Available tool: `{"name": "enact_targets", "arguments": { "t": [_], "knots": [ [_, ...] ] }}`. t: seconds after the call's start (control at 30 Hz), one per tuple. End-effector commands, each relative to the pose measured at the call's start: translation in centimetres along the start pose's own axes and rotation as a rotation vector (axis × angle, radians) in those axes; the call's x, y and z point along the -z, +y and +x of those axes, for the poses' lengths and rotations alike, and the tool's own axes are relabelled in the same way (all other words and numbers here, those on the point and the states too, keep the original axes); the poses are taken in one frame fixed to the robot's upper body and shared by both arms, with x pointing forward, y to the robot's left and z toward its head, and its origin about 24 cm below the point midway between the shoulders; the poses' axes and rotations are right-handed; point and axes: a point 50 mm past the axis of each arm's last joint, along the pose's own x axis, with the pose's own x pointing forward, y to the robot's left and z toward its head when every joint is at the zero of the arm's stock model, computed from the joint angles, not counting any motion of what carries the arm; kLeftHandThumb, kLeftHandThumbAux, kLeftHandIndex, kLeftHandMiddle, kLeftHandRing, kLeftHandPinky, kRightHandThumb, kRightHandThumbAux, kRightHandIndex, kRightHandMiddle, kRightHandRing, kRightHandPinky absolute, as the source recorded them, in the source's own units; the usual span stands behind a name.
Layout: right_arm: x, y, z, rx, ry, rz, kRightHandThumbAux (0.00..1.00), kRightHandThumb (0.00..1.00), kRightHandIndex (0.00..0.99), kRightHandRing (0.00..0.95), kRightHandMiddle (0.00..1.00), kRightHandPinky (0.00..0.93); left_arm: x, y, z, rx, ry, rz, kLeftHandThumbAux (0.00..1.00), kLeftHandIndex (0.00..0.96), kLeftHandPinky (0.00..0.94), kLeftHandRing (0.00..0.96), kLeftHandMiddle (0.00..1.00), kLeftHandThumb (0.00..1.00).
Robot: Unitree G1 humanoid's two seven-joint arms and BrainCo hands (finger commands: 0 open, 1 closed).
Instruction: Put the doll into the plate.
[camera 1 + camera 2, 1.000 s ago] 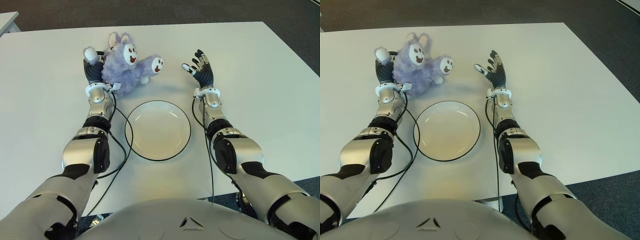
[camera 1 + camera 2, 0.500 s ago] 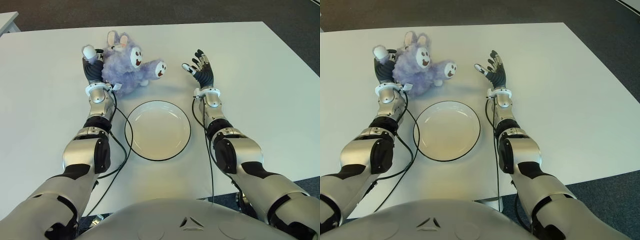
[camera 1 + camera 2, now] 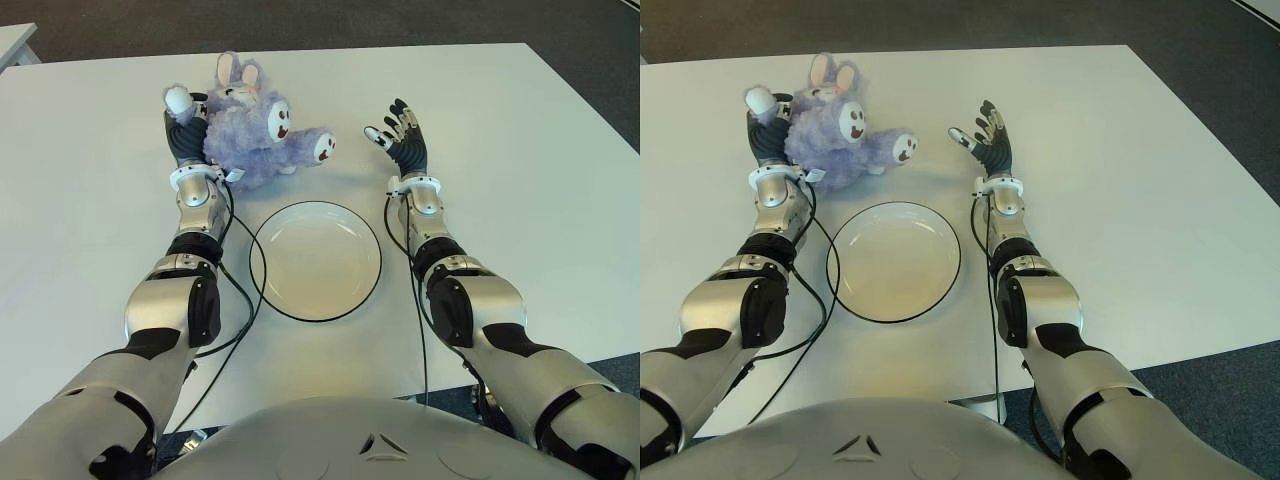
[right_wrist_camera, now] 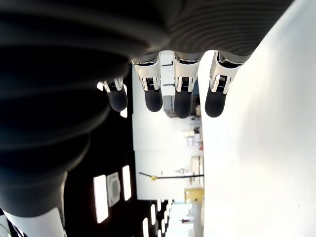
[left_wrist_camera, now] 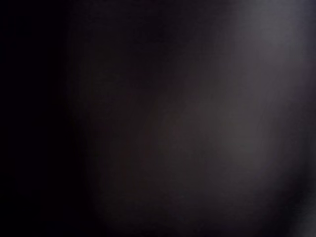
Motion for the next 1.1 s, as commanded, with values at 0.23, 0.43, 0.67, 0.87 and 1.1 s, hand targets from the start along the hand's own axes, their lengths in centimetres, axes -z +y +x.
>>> {"name": "enact_targets", "arguments": {
  "t": [0.23, 0.43, 0.67, 0.87, 1.1],
  "knots": [
    [2.7, -0.2, -1.6, 0.019, 0.111, 0.017, 0.755, 0.053, 0.042, 0.085, 0.076, 0.115, -0.8, 0.0, 0.0, 0.045, -0.055, 0.019, 0.702, 0.437, 0.829, 0.823, 0.792, 0.719],
    [2.7, -0.2, -1.6, 0.019, 0.111, 0.017, 0.756, 0.054, 0.042, 0.085, 0.075, 0.117, -1.1, 0.0, -0.2, 0.084, -0.081, 0.040, 0.702, 0.437, 0.809, 0.815, 0.786, 0.719],
    [2.8, -0.2, -1.6, 0.020, 0.115, 0.017, 0.752, 0.051, 0.043, 0.084, 0.072, 0.113, -1.5, 0.1, -0.2, 0.112, -0.101, 0.080, 0.706, 0.435, 0.803, 0.815, 0.776, 0.715],
    [2.8, -0.1, -1.6, 0.019, 0.115, 0.019, 0.757, 0.052, 0.044, 0.086, 0.074, 0.120, -1.9, 0.1, -0.2, 0.125, -0.111, 0.097, 0.707, 0.436, 0.805, 0.819, 0.782, 0.713],
    [2.8, -0.1, -1.6, 0.018, 0.115, 0.020, 0.756, 0.055, 0.043, 0.087, 0.073, 0.121, -2.1, -0.1, -0.3, 0.142, -0.120, 0.106, 0.708, 0.437, 0.805, 0.827, 0.795, 0.713]
  ]
}}
